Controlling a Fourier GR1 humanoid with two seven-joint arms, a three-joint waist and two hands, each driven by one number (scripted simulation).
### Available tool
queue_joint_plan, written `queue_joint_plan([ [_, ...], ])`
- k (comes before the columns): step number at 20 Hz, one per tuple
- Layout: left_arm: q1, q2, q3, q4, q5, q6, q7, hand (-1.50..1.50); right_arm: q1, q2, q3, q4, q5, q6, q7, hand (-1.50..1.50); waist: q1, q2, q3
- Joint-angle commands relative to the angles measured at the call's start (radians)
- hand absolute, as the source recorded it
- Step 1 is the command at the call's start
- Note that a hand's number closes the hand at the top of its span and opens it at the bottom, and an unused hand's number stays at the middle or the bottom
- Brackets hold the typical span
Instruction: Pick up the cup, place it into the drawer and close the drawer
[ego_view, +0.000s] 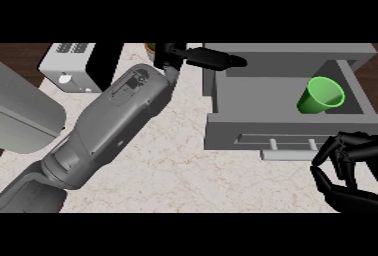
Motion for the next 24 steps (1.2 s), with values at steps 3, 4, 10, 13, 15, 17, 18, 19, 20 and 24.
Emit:
queue_joint_plan([
  [3, 0.129, 0.181, 0.059, -0.176, 0.017, -0.086, 0.067, -1.50, -0.027, 0.040, 0.064, 0.073, 0.185, -0.080, -0.018, 1.50, 0.021, 0.000, 0.000],
  [4, 0.137, 0.185, 0.067, -0.199, 0.009, -0.071, 0.078, -1.50, -0.040, 0.048, 0.097, 0.087, 0.238, -0.095, -0.032, 1.50, 0.016, 0.001, 0.000],
  [10, 0.339, 0.224, 0.064, -0.402, 0.007, -0.056, 0.086, -1.50, -0.153, 0.038, 0.198, 0.226, 0.458, -0.164, -0.053, 1.50, 0.036, -0.001, 0.000],
  [13, 0.372, 0.278, 0.096, -0.426, 0.012, -0.095, 0.093, -1.50, -0.149, 0.027, 0.278, 0.321, 0.598, -0.209, -0.105, 1.50, 0.030, 0.002, 0.000],
  [15, 0.428, 0.270, 0.086, -0.456, 0.010, -0.104, 0.065, -1.50, -0.157, 0.012, 0.334, 0.384, 0.701, -0.242, -0.120, 1.50, 0.036, 0.004, 0.000],
  [17, 0.429, 0.337, 0.138, -0.467, 0.028, -0.144, 0.085, -1.50, -0.190, 0.006, 0.339, 0.482, 0.761, -0.292, -0.153, 1.50, 0.031, 0.007, 0.001],
  [18, 0.472, 0.350, 0.141, -0.494, 0.032, -0.156, 0.075, -1.50, -0.272, 0.047, 0.351, 0.539, 0.793, -0.314, -0.109, 1.50, 0.044, 0.007, 0.000],
  [19, 0.525, 0.346, 0.127, -0.568, 0.015, -0.112, 0.080, -1.50, -0.253, 0.020, 0.320, 0.603, 0.788, -0.344, -0.187, 1.50, 0.039, 0.004, 0.001],
  [20, 0.559, 0.357, 0.143, -0.555, 0.031, -0.160, 0.049, -1.50, -0.300, 0.029, 0.345, 0.644, 0.832, -0.350, -0.161, 1.50, 0.045, 0.008, 0.000],
  [24, 0.599, 0.400, 0.198, -0.597, 0.043, -0.190, 0.067, -1.50, -0.436, 0.078, 0.330, 0.917, 0.887, -0.445, -0.224, 1.50, 0.039, 0.011, 0.001],
])
